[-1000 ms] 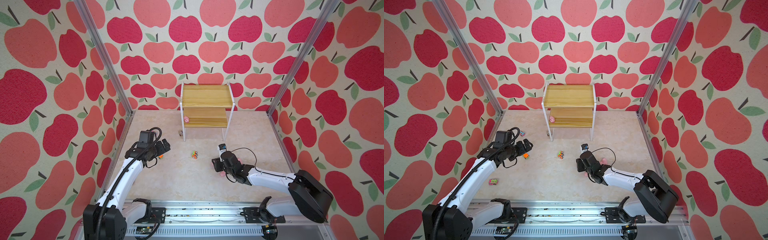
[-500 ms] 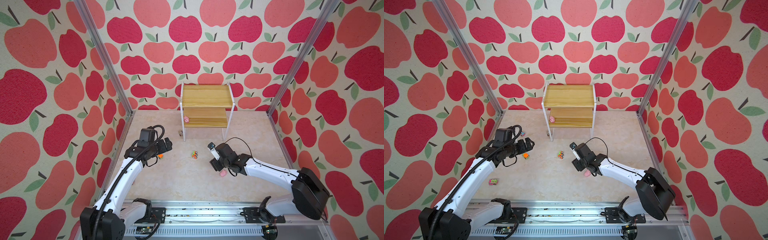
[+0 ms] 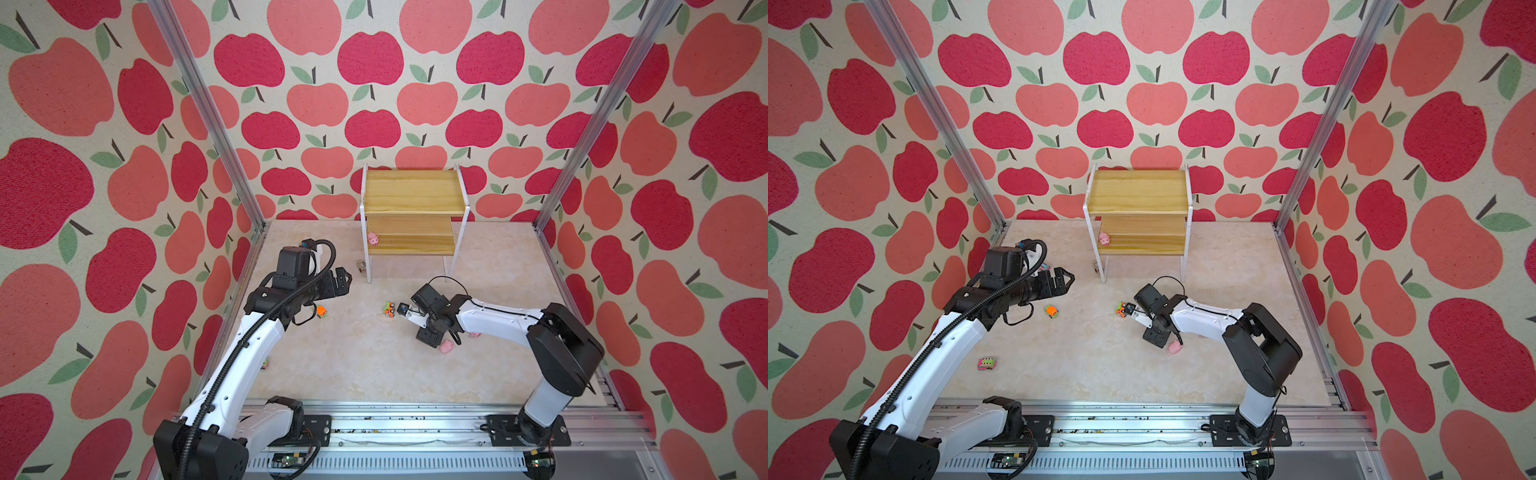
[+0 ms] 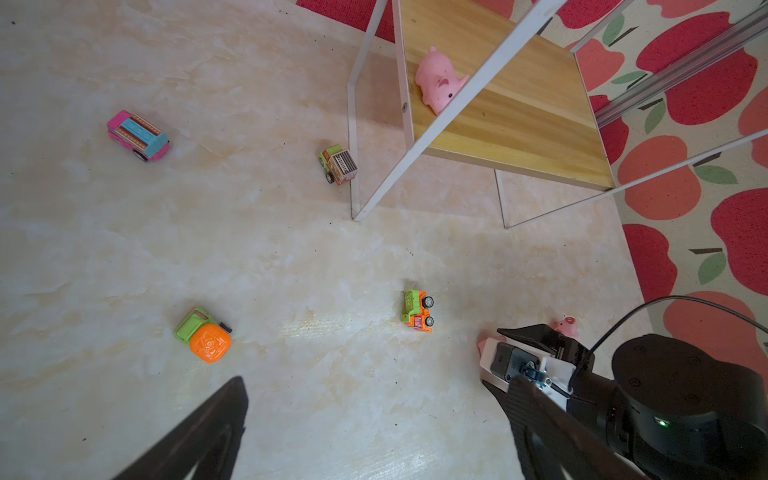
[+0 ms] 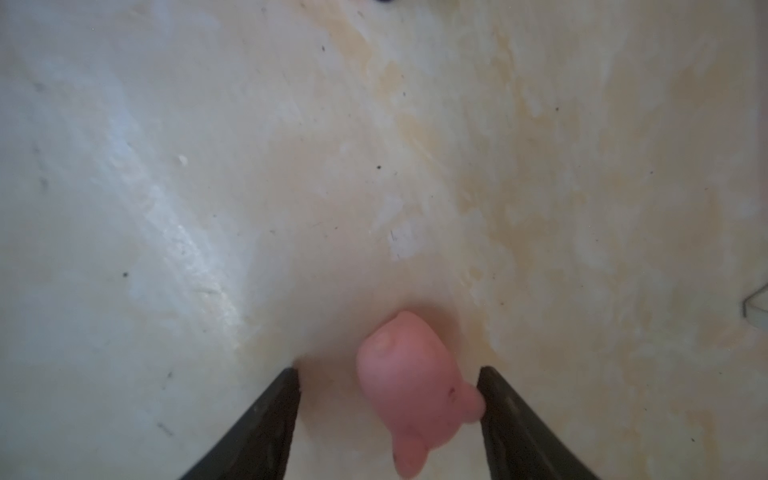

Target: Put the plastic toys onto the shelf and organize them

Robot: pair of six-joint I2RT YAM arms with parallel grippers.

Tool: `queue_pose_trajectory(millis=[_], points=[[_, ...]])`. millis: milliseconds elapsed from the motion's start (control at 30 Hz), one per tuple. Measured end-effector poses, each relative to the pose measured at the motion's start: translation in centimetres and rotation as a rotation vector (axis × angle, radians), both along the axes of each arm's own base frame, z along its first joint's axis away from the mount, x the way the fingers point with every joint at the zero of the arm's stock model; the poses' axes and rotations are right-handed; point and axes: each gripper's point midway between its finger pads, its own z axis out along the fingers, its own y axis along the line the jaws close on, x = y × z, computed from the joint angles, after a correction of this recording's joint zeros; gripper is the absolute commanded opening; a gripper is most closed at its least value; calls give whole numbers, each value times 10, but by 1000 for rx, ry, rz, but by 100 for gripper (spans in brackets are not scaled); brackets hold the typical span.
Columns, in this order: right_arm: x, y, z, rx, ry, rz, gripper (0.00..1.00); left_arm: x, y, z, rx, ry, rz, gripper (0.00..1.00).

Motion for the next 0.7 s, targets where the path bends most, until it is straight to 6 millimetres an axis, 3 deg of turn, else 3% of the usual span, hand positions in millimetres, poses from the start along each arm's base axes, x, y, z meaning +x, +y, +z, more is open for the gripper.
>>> queue_pose_trajectory(millis=[67, 267, 367, 700], points=[[3, 3, 0, -8, -6, 15, 63, 0, 0, 1, 4, -4, -7, 99], [5, 3, -2, -16, -7, 32, 36, 3, -1, 2, 15, -9, -19, 99], [5, 3, -2, -7, 3, 18, 28, 5, -2, 3, 20, -14, -25, 99], [9, 8, 10, 112, 33, -163, 27, 8, -1, 7, 21, -31, -26, 99]])
